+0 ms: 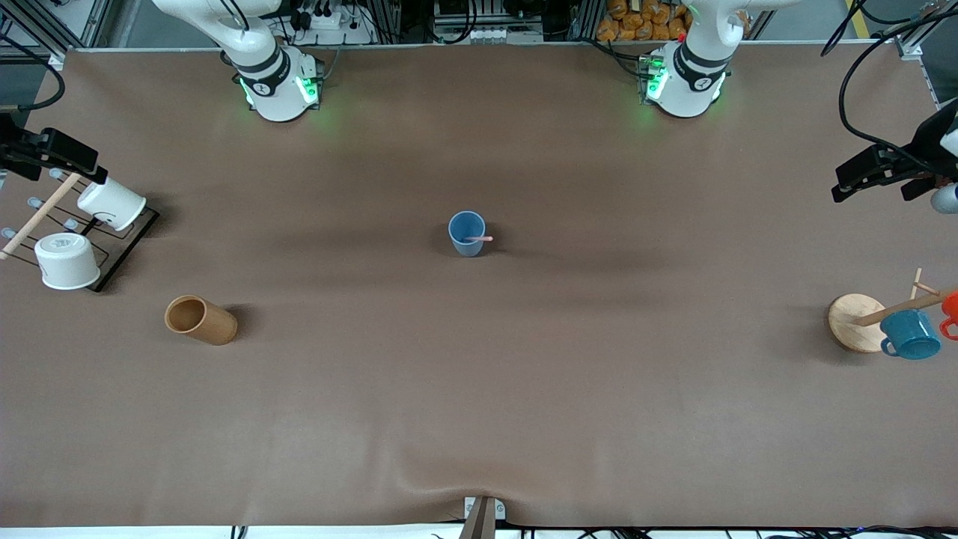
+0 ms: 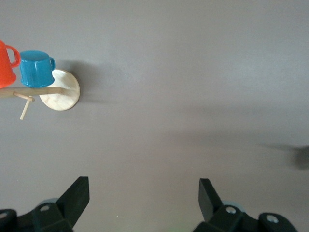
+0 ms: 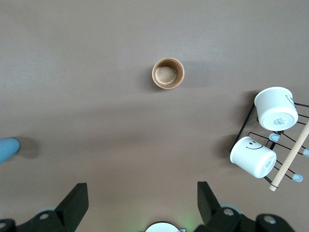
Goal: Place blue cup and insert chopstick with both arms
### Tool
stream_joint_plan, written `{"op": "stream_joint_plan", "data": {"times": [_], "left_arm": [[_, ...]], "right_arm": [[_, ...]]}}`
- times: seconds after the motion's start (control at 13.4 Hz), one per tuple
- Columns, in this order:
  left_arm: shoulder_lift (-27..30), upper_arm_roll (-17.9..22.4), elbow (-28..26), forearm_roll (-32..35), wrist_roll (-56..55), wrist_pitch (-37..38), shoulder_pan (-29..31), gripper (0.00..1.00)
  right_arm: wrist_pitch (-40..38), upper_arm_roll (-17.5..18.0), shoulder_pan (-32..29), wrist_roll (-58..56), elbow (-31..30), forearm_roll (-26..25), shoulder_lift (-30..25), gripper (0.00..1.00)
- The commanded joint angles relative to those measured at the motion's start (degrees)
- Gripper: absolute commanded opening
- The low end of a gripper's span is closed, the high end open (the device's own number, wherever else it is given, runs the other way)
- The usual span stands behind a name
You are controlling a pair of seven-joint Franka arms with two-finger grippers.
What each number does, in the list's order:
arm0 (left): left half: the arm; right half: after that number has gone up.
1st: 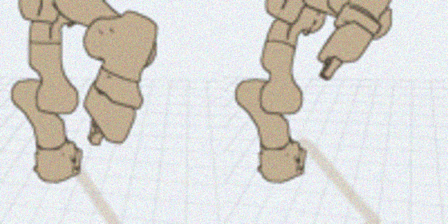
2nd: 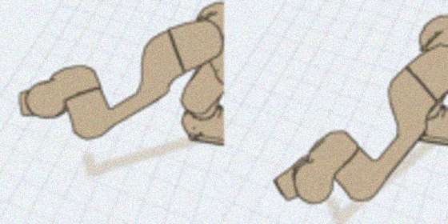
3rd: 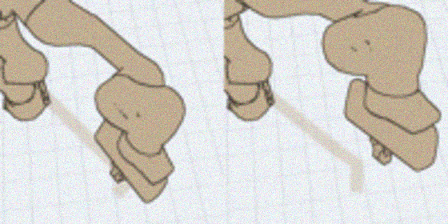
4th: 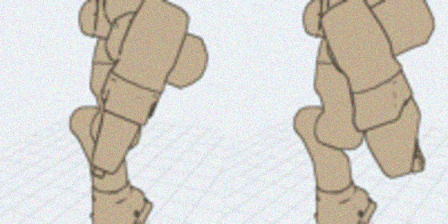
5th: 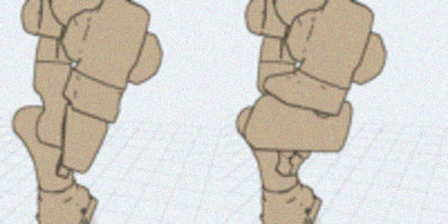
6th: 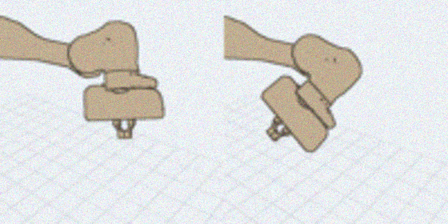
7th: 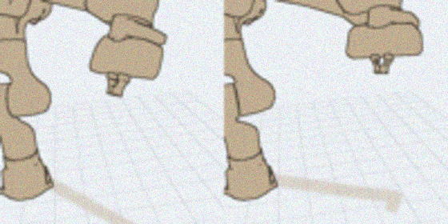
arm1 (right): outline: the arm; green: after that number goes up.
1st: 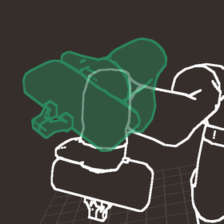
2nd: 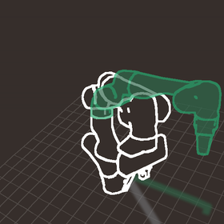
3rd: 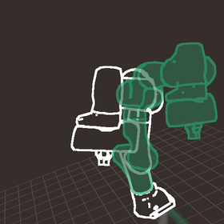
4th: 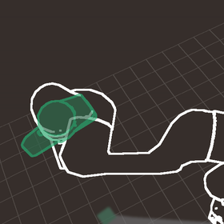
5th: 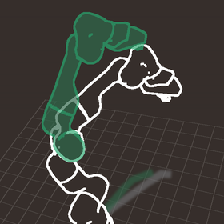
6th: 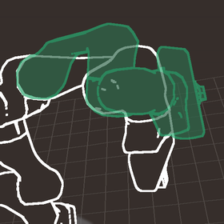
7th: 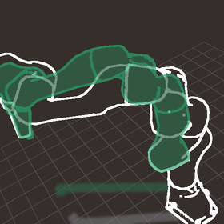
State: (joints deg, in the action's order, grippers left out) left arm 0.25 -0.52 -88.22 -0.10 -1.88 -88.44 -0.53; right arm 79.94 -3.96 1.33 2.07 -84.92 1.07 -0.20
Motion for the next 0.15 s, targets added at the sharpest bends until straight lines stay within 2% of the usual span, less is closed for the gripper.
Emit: {"op": "stream_joint_plan", "data": {"times": [0.0, 0.07], "left_arm": [[-0.07, -0.97, 1.65, 0.28, 0.73, 0.47, -0.17, 1.0], [-0.07, -2.02, 1.56, 0.36, 0.56, 0.99, -0.08, 1.0]], "right_arm": [[-0.75, 0.8, -0.9, 0.31, 0.1, 0.16, -0.85, 1.0], [-0.75, 0.88, -0.72, 0.39, 0.02, 0.16, -0.86, 1.0]]}}
